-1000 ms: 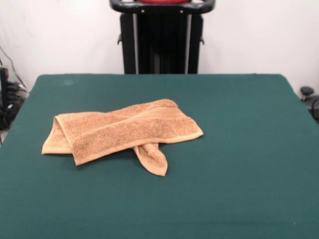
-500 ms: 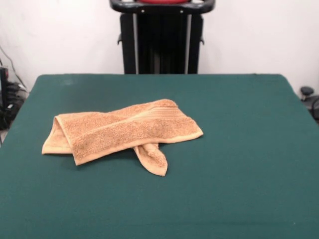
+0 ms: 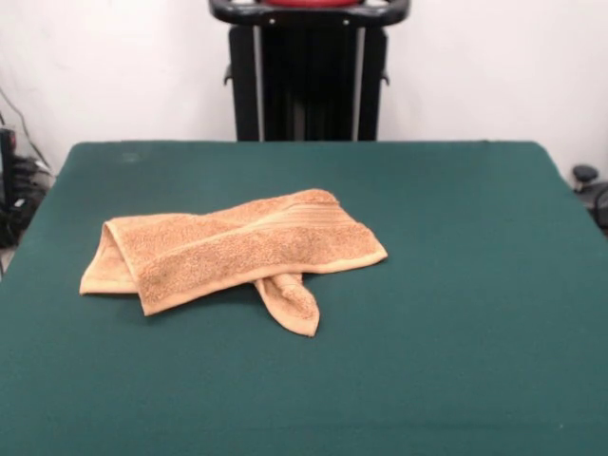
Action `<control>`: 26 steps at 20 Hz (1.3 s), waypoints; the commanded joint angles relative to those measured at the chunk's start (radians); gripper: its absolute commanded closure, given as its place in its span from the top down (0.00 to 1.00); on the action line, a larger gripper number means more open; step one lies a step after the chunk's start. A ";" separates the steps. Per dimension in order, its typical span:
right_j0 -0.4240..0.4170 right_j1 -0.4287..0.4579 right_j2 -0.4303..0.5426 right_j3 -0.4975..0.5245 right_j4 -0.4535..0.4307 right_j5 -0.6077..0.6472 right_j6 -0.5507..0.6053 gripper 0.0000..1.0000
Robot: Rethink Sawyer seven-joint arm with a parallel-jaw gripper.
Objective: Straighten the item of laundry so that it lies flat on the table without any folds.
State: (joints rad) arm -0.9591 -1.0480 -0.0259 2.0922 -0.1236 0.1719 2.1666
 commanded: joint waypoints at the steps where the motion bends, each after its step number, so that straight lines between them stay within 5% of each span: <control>1: 0.026 0.188 0.177 0.111 -0.127 -0.015 -0.071 0.00; 16: 0.179 0.399 0.073 -0.036 -0.185 -0.116 0.089 0.00; 26: 0.256 0.254 0.055 0.013 -0.115 0.000 0.114 0.00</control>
State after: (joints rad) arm -0.7661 -0.7255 0.0032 2.0906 -0.2799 0.1266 2.1666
